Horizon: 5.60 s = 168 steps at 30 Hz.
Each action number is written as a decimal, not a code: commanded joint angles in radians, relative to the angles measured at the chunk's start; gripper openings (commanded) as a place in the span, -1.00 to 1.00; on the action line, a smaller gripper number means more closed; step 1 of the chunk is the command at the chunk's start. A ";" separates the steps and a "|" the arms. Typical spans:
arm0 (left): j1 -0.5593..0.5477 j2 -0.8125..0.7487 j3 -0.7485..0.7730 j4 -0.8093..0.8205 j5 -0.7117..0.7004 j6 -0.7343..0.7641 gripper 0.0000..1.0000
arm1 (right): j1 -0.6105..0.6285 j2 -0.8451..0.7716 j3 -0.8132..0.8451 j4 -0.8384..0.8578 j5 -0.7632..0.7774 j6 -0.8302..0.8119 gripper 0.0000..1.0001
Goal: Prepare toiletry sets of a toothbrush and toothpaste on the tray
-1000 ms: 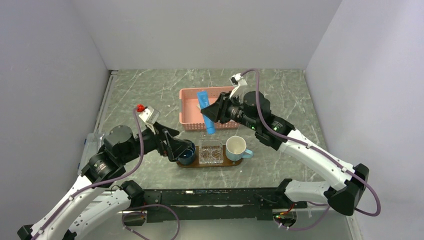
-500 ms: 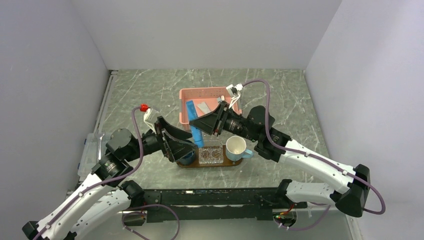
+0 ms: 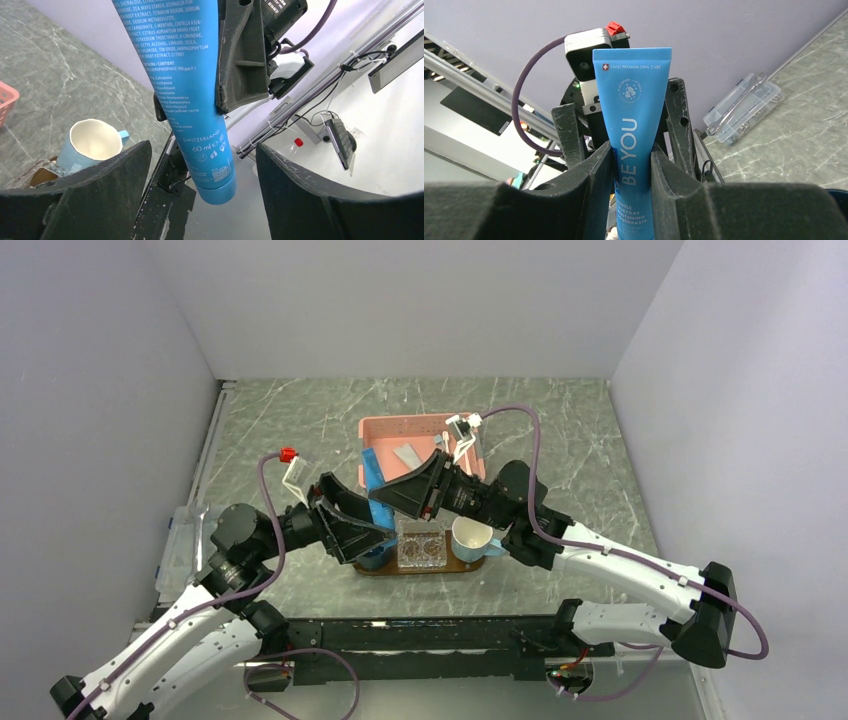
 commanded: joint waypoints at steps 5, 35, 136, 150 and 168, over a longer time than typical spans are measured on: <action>0.004 0.005 0.004 0.102 0.045 -0.011 0.34 | 0.010 -0.007 -0.004 0.102 0.030 0.000 -0.34; 0.004 0.065 0.197 -0.576 -0.119 0.374 -0.75 | 0.012 -0.108 0.105 -0.392 0.233 -0.270 0.16; -0.747 0.240 0.424 -1.068 -0.900 0.627 0.54 | -0.138 0.102 0.249 -0.915 -0.261 -0.290 -1.00; -0.743 0.170 0.365 -1.014 -0.977 0.592 0.97 | -0.149 0.056 0.464 -1.175 -0.049 -0.483 -1.00; -0.283 0.170 0.382 -1.030 -0.780 0.569 0.98 | -0.069 0.156 0.634 -1.302 0.282 -0.745 -1.00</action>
